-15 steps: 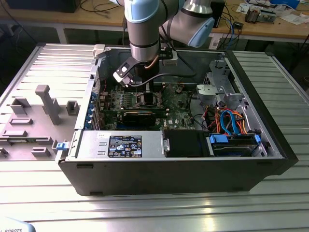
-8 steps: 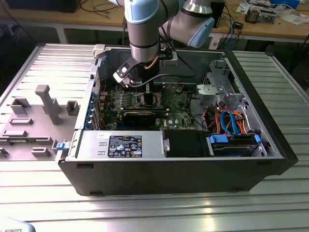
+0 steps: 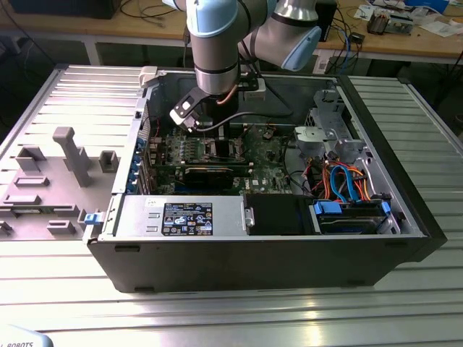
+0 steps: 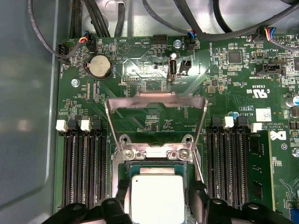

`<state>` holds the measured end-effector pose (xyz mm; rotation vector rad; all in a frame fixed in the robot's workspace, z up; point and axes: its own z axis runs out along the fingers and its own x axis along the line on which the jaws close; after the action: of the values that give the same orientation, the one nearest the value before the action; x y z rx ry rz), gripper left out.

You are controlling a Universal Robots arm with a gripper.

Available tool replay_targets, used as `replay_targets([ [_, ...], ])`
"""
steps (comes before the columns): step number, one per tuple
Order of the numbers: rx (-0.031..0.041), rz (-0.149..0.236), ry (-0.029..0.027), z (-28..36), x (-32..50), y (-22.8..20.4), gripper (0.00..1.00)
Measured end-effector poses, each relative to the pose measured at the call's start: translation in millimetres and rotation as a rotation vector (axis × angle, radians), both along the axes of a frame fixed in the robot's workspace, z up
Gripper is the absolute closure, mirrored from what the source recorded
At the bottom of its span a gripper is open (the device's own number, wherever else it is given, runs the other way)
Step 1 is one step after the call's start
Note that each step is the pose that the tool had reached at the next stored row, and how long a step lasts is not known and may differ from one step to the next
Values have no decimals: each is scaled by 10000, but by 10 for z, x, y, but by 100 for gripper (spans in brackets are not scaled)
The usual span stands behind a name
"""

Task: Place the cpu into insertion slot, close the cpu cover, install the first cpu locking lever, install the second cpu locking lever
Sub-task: 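Place the cpu into insertion slot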

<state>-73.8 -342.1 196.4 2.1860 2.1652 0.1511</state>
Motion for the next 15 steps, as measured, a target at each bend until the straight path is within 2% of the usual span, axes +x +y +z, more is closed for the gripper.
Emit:
replay_targets([
  [15,-1,0,0,-21,0,0,38],
])
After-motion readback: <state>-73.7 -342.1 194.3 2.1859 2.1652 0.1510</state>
